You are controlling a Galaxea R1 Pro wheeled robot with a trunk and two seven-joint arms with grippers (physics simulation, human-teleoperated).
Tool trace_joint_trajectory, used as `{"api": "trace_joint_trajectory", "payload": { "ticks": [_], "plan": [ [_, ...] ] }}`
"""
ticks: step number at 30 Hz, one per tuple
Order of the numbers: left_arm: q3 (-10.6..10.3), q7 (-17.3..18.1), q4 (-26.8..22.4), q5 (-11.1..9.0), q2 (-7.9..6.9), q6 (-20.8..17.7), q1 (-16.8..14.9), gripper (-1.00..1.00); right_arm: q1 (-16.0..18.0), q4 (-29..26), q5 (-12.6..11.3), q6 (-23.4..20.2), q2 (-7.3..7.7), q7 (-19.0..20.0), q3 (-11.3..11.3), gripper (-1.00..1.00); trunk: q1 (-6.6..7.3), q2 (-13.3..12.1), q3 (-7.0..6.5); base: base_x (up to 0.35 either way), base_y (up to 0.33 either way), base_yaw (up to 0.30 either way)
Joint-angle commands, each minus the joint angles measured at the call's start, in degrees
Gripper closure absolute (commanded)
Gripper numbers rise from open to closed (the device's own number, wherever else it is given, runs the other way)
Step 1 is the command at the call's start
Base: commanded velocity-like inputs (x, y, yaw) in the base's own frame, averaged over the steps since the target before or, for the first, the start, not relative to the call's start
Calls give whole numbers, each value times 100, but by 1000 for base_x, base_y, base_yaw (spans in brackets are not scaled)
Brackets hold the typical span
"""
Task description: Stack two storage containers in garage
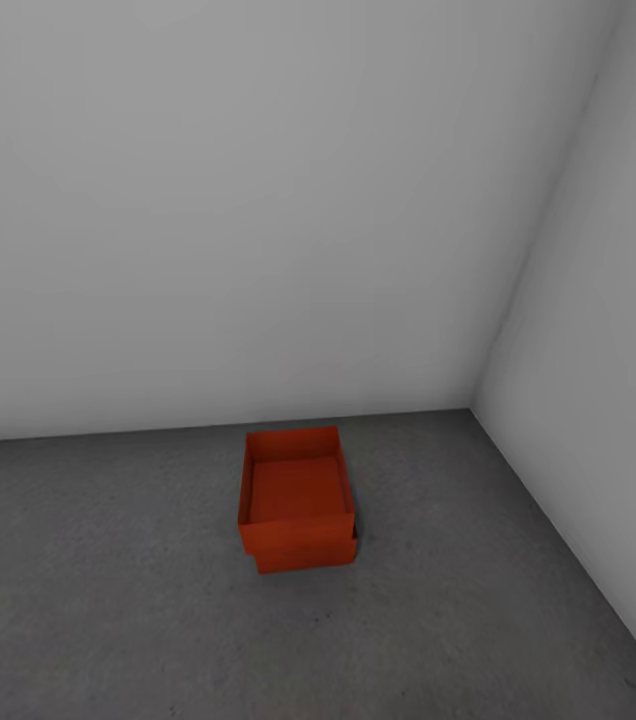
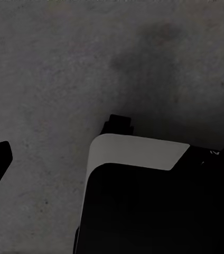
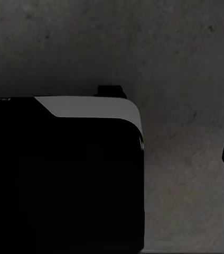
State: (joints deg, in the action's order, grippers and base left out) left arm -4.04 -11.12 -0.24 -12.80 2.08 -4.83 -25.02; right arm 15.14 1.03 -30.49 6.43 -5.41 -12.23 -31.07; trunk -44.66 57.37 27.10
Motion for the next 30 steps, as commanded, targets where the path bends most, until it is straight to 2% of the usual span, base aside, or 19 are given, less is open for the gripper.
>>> {"api": "trace_joint_trajectory", "payload": {
  "ticks": [1, 7, 19, 30],
  "plan": [
    [-44, 31, -3, -51, -1, -21, 0, -100, -12, 11, -48, 33, -4, -8, -48, -100, 0, 3, -4, 0, 0, 0],
    [-44, 450, -3, -61, -58, -33, 5, -100, -147, 11, -39, 49, -4, 2, -48, -100, 0, 3, -57, 0, 0, 0],
    [-44, 514, -3, -46, -85, -19, 110, -100, -222, 11, -53, 51, 43, 484, -46, -100, 0, 3, -165, 0, 0, 0],
    [-44, 639, -3, -47, -85, -18, 111, -100, -222, 11, -53, 51, 49, 528, -47, -100, 0, 3, -263, 0, 0, 0]
  ]
}}
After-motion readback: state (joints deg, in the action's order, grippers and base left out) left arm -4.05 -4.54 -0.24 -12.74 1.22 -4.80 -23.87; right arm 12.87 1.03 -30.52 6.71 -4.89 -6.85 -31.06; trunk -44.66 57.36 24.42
